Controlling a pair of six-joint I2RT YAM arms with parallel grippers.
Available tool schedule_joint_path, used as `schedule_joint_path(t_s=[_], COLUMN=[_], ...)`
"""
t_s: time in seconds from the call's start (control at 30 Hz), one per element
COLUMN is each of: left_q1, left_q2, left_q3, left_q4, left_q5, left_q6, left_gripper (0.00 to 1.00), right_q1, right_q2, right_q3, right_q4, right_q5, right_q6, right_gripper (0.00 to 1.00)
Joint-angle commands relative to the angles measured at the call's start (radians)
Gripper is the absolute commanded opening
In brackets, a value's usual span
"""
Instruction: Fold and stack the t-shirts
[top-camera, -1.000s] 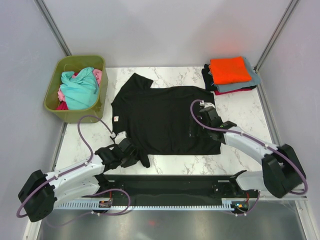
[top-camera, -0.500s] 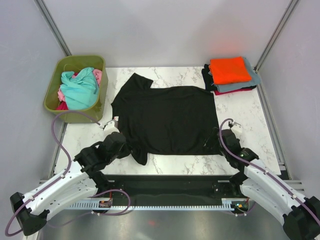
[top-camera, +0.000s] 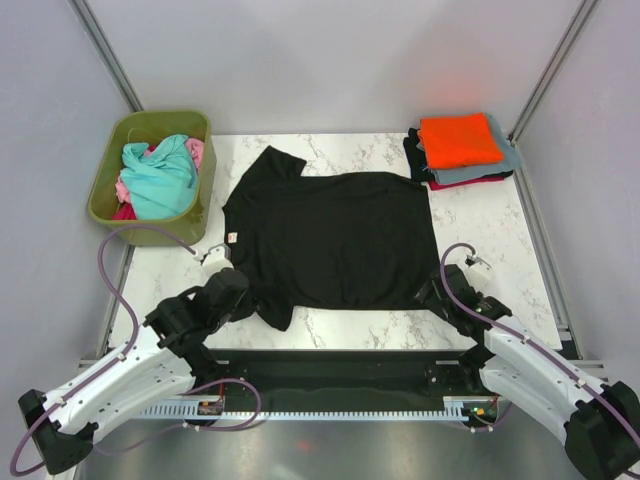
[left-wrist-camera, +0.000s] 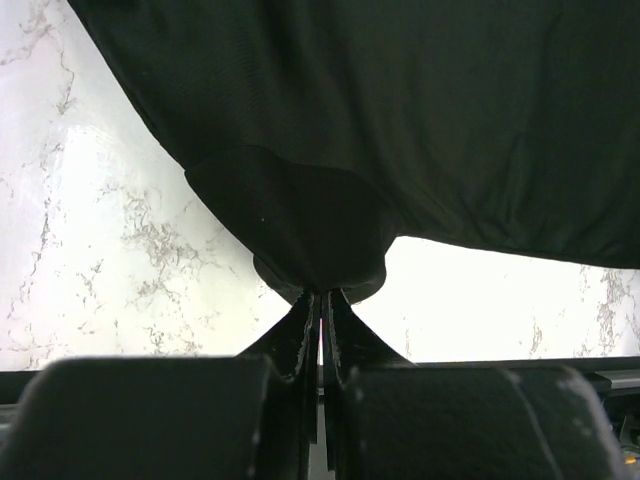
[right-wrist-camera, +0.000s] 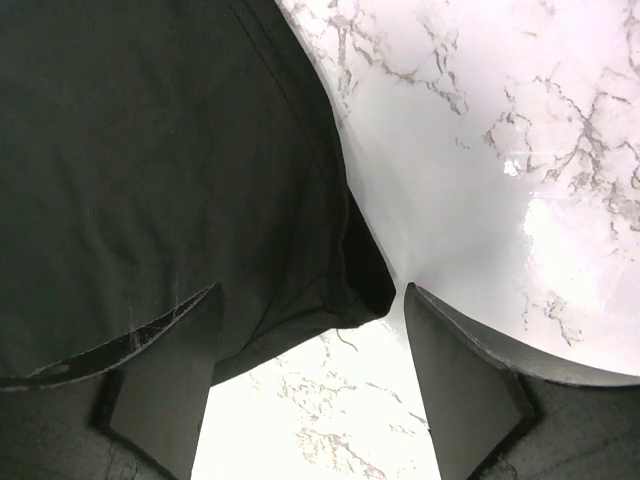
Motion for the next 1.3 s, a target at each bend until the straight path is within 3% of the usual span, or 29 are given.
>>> schedule_joint_path(t_s=[0.0,0.13,0.2,0.37,0.53,0.63,0.97,1.27], left_q1=[0.005,0.005,0.005,0.005,0.007,0.005,0.007,0.047], left_q2=[-0.002,-0.013,-0.016,-0.014,-0.011,-0.013,-0.007,0.154], left_q3=[-0.002,-0.006,-0.007,-0.009,-0.006,-0.006,0.106,0.191], left_q4=[-0.002,0.0,0.0,0.001,0.001,0.001,-0.033,0.001], left_q5=[-0.041,-0.049,-0.056,-0.053,-0.059,-0.061,-0.049,-0.041], left_q6=[0.021,0.02,0.017,0.018,0.02,0.02,0.101,0.182], left_gripper=[0.02,0.02,0.02,0.02,0.02,0.02,0.02,0.02], right_q1=[-0.003,-0.003,-0.003,-0.003,-0.003,-0.003,-0.003,-0.003], right_q2=[0.015,0.027,0.044,0.035,0.035,0.021,-0.244,-0.173], right_q3=[0.0,-0.002,0.002,-0.006,-0.009,-0.011,0.058,0.152], right_q4=[-0.001,0.013,0.017,0.028,0.031,0.034,-0.176,-0.121], right_q5=[0.015,0.045,0.069,0.075,0.072,0.069,0.115,0.148], right_q6=[0.025,0.018,0.012,0.013,0.012,0.01,0.077,0.012], right_gripper=[0.81,0.8,0.74,0.36,0.24,0.0,0.0,0.0])
